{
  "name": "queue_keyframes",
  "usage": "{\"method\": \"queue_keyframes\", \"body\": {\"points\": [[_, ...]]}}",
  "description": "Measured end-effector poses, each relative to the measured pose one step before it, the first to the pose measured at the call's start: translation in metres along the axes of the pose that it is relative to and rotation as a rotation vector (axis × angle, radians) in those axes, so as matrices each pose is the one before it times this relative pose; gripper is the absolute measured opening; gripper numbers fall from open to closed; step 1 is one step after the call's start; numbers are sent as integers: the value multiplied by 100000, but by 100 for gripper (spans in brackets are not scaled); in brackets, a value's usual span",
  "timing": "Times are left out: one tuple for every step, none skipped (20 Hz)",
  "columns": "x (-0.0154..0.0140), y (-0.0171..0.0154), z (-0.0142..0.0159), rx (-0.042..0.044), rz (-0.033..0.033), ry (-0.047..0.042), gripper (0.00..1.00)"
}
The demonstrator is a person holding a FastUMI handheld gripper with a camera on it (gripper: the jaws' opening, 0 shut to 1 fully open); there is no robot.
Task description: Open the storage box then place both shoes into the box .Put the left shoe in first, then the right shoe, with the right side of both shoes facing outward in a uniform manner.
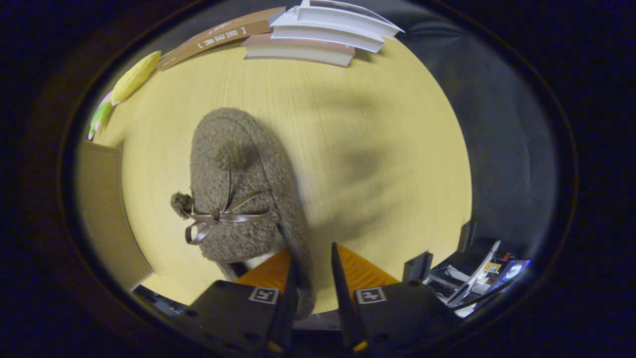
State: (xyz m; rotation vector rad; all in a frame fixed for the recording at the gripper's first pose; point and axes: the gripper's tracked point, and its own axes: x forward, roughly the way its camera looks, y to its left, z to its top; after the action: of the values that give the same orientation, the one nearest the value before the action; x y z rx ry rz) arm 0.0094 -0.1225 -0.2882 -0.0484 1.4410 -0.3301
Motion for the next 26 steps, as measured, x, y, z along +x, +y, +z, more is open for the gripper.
{"method": "queue_keyframes", "body": {"points": [[93, 479, -24, 468, 1942, 525, 25], [-30, -26, 126, 167, -462, -143, 14], [-88, 7, -101, 462, -226, -30, 14], [7, 18, 80, 1, -408, -244, 13], [47, 81, -50, -397, -434, -237, 13], [7, 29, 17, -86, -540, -378, 13], [28, 152, -221, -1263, -435, 494, 13], [-134, -28, 30, -991, -1270, 265, 6], [5, 136, -118, -75, -1478, -251, 5], [-219, 182, -205, -718, -395, 441, 4], [-79, 268, -253, -251, 10, 777, 4], [-278, 232, -168, 36, 306, 307, 4], [-386, 114, -87, 1388, -76, -132, 4], [-573, 101, -33, 1634, -98, -808, 4], [-594, 44, 164, 1160, -564, -1080, 4], [-722, -155, 107, 276, -1881, -783, 4], [-944, -270, -74, -958, -2180, -391, 4], [-1004, -93, 33, -932, -1483, -290, 4], [-978, 97, 40, 279, -720, -645, 4], [-1113, 274, 156, 1017, 93, -832, 4], [-1093, 373, 8, 1046, 52, -778, 4], [-1336, 249, 9, 483, -549, -644, 4], [-1488, 200, -43, -158, -1395, -334, 4], [-1589, 88, 2, -415, -2010, -209, 4], [-1750, 225, 93, -514, -1847, -719, 4], [-1814, 495, 312, -855, -986, -1384, 4]]}}
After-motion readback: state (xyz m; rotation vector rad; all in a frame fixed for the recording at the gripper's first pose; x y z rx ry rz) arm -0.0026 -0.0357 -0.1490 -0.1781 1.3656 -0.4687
